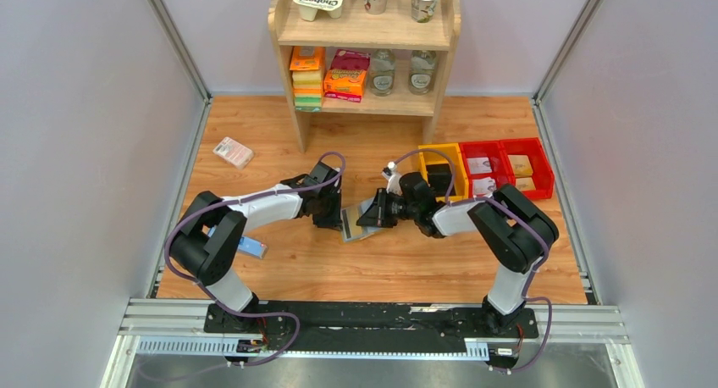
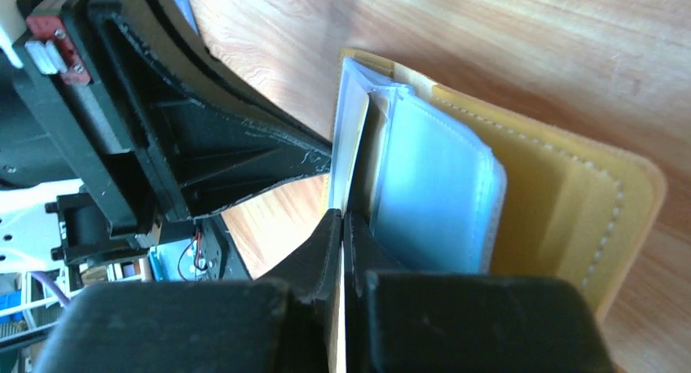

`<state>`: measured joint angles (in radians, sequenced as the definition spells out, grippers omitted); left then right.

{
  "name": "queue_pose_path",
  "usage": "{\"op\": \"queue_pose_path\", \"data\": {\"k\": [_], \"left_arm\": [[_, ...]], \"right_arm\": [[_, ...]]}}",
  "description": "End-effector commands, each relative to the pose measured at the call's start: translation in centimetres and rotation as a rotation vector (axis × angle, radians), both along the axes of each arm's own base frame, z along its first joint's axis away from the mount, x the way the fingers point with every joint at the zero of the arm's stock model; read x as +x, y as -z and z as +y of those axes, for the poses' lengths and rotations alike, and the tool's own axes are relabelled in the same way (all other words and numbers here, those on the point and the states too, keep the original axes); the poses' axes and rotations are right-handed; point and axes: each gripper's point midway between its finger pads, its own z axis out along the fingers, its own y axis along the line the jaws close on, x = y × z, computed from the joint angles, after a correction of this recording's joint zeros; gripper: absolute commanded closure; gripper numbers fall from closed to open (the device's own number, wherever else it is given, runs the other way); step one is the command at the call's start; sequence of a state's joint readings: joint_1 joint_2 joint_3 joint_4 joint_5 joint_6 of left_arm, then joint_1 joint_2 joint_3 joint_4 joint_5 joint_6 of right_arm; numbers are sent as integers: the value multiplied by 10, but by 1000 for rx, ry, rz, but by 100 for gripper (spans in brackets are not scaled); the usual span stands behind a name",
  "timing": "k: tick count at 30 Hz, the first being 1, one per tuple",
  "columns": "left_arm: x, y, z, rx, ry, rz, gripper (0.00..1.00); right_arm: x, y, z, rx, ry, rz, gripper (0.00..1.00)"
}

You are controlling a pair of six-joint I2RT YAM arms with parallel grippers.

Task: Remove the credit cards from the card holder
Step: Remove the credit card from the card holder.

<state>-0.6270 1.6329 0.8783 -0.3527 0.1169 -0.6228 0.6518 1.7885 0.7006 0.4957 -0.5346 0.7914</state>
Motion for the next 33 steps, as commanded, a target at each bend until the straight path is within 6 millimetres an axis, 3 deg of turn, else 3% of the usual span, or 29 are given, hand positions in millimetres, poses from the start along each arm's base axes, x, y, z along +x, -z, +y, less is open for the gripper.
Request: {"op": "queue_pose_path", "data": {"k": [1, 7, 14, 19, 23, 33], "left_arm": [[-15, 34, 12, 95, 20, 52, 92], [-22, 43, 18, 110, 22, 71, 100], [-26, 49, 20, 115, 33, 79, 100], [-28, 50, 19, 105, 39, 89, 100], [-29, 50, 18, 100, 40, 90, 100], [-32, 52, 21, 106, 37, 98, 100]], "right_arm": [[-25, -9, 8, 96, -116, 18, 100], [-25, 2, -6, 78, -88, 32, 100], [-25, 1, -15, 92, -69, 36, 97], [-26, -7, -11, 149, -74, 40, 85], [-25, -12, -7, 190, -74, 45, 82], [-25, -7, -16, 174, -59, 41, 100]]}}
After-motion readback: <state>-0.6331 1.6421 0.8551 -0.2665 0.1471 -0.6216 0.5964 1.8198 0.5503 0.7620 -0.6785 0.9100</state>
